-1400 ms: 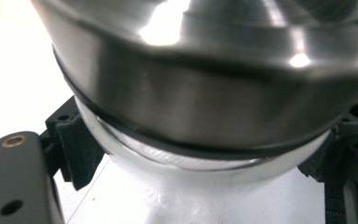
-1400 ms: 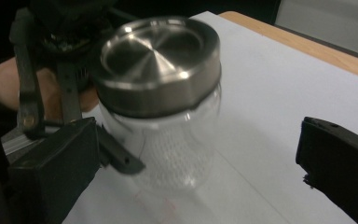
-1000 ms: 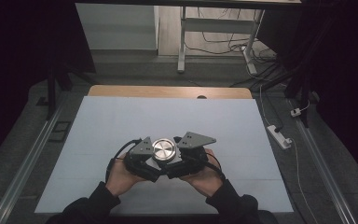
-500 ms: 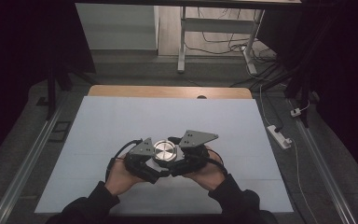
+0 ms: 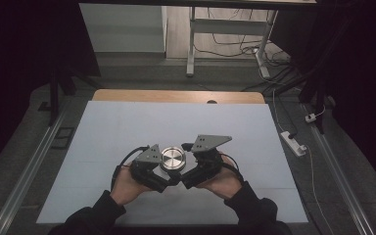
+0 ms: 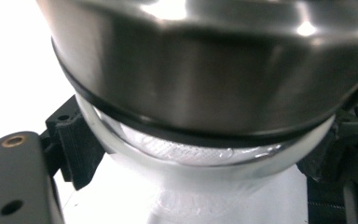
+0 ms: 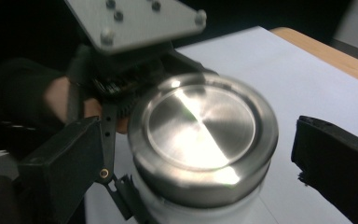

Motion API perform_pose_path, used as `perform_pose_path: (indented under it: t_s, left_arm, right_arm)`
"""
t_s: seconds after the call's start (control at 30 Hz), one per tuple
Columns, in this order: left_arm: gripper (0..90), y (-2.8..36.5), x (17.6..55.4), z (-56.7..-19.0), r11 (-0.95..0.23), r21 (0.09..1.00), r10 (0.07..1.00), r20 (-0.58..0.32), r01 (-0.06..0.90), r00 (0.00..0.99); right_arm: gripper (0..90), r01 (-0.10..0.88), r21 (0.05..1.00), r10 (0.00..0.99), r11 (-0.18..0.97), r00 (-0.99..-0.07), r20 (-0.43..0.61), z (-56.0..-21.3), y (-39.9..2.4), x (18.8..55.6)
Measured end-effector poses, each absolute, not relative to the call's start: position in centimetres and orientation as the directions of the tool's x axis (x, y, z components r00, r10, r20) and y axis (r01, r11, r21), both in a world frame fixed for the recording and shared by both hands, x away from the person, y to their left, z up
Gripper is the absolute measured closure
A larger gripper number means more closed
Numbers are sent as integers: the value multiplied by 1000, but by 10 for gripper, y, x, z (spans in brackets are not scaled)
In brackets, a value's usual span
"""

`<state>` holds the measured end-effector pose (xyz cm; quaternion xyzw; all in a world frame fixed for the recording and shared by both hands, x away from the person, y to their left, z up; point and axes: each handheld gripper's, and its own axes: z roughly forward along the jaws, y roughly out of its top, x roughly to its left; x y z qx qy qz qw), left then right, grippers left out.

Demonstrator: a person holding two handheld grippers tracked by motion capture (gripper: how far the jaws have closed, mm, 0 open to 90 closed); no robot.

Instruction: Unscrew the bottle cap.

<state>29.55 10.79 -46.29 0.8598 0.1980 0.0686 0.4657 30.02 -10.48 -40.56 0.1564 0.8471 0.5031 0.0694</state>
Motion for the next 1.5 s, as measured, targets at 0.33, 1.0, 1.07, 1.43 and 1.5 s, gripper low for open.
perform_pose_path:
  t_s: [0.33,1.0,1.07,1.43,1.5]
  left_arm:
    - [156,105,293,-462,-491,824,440,-47,284,897]
    - [156,103,291,-461,-508,833,313,-59,220,948]
    - [156,104,290,-460,-503,834,326,-59,226,943]
    - [156,105,292,-461,-491,823,451,-42,287,892]
    - [156,102,290,-460,-496,821,448,-36,281,893]
  right_arm:
    - [175,144,879,504,454,-855,-120,-408,-85,279]
    - [193,81,915,127,395,-991,33,-411,-118,314]
    - [170,96,912,148,400,-988,40,-410,-118,314]
    - [85,191,888,473,418,-880,-34,-403,-92,284]
    - [130,178,890,493,421,-868,-60,-406,-88,283]
